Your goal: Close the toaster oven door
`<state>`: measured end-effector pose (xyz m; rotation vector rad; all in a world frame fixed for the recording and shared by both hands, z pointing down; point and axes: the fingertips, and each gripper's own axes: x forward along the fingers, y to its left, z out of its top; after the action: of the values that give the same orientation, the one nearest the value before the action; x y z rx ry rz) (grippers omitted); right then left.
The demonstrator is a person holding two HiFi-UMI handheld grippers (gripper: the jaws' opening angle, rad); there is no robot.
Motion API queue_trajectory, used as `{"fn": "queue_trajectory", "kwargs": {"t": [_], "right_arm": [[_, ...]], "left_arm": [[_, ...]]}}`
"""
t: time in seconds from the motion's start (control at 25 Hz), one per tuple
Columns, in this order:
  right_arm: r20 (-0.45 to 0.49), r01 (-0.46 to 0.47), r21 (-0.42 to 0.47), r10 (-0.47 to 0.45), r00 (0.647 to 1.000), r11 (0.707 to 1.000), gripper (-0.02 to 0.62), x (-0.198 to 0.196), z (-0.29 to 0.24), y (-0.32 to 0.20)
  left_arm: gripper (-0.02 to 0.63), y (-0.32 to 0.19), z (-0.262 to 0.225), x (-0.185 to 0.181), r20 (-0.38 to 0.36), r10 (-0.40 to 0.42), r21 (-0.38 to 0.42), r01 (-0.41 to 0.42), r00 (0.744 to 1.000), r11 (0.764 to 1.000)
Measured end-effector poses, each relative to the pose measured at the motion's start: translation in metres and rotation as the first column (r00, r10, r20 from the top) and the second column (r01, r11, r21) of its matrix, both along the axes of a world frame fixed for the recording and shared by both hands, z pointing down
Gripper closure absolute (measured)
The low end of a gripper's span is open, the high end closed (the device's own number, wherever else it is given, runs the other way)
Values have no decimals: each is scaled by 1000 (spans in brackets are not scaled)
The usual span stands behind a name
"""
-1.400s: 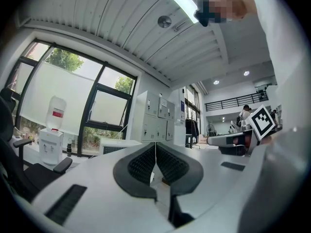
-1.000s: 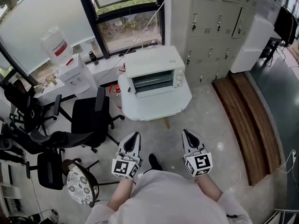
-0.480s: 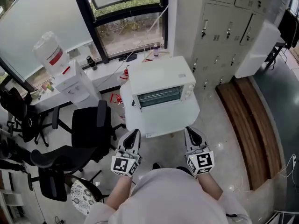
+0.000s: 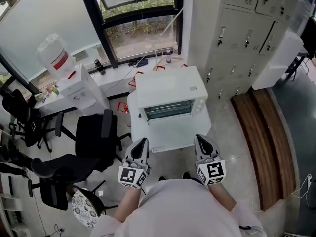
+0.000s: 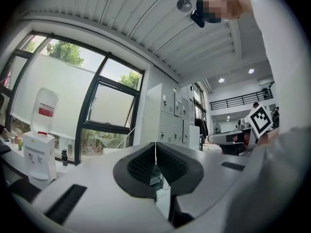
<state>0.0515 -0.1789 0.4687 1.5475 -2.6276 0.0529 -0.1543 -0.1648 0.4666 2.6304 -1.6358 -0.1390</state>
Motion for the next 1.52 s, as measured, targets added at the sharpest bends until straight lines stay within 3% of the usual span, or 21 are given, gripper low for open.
{"fn": "queue_trajectory", "kwargs": {"t": [0.88,1.24,1.52], "right_arm": [[3,58,-19,-58,998,998,588,38,6,-24],[1,76,-25,-76,997,997,588,38,9,-28],[-2,85,-30,-85,996,996,588,34,11,-30]], "left_arm": [[584,-10,6,38,7,-57,-25,57,998,998],[584,-11,12,37,9,-79,-40,79,997,996],[584,-7,30,24,-11,-103,-95,102,995,990]]}}
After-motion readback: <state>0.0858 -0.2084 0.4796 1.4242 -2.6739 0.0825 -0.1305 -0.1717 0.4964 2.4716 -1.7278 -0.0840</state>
